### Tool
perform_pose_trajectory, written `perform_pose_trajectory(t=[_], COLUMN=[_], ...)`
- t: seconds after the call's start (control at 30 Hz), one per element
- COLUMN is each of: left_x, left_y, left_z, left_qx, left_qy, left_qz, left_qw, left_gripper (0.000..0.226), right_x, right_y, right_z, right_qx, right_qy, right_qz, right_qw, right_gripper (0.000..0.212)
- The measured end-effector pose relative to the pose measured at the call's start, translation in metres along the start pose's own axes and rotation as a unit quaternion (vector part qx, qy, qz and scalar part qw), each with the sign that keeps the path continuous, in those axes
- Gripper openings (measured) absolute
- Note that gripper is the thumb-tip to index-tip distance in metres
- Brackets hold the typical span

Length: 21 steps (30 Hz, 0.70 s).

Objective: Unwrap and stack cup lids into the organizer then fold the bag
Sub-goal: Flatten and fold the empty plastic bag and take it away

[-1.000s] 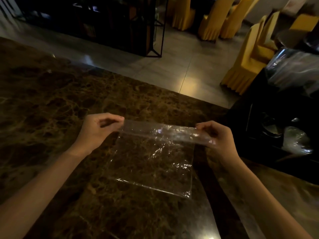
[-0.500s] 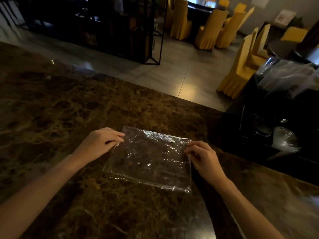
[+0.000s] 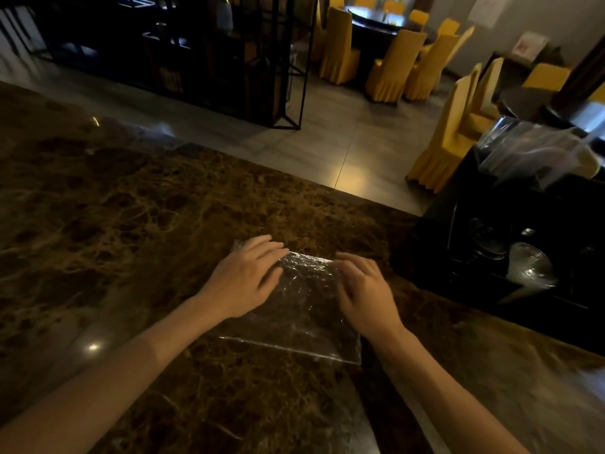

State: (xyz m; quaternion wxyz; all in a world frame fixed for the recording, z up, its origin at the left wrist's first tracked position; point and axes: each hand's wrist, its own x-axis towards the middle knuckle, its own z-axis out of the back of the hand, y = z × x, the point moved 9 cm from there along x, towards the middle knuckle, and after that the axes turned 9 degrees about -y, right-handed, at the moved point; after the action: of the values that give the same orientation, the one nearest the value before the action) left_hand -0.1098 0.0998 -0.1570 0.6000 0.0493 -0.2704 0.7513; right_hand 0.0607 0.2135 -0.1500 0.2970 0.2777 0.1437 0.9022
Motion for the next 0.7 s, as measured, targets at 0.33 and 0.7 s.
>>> perform_pose_trajectory(t=[0.33,0.7], left_x=[-0.009,-0.026], left_y=[0.002,0.028], left_z=[-0.076,-0.061], left_qx=[0.132,0.126], left_qy=[0.140,0.098], left_qz=[0.044,0.084], left_qw=[0.980,0.984], left_gripper=[0.059,0.073], right_x=[-0.019,-0.041], right_y=[0.013,-0.026], right_z=[-0.090,-0.068], right_qx=[-0.108,-0.150], right_qy=[0.166,0.108], right_qz=[-0.026,-0.109], right_qw=[0.980,0.977], right_gripper=[0.063,0.071])
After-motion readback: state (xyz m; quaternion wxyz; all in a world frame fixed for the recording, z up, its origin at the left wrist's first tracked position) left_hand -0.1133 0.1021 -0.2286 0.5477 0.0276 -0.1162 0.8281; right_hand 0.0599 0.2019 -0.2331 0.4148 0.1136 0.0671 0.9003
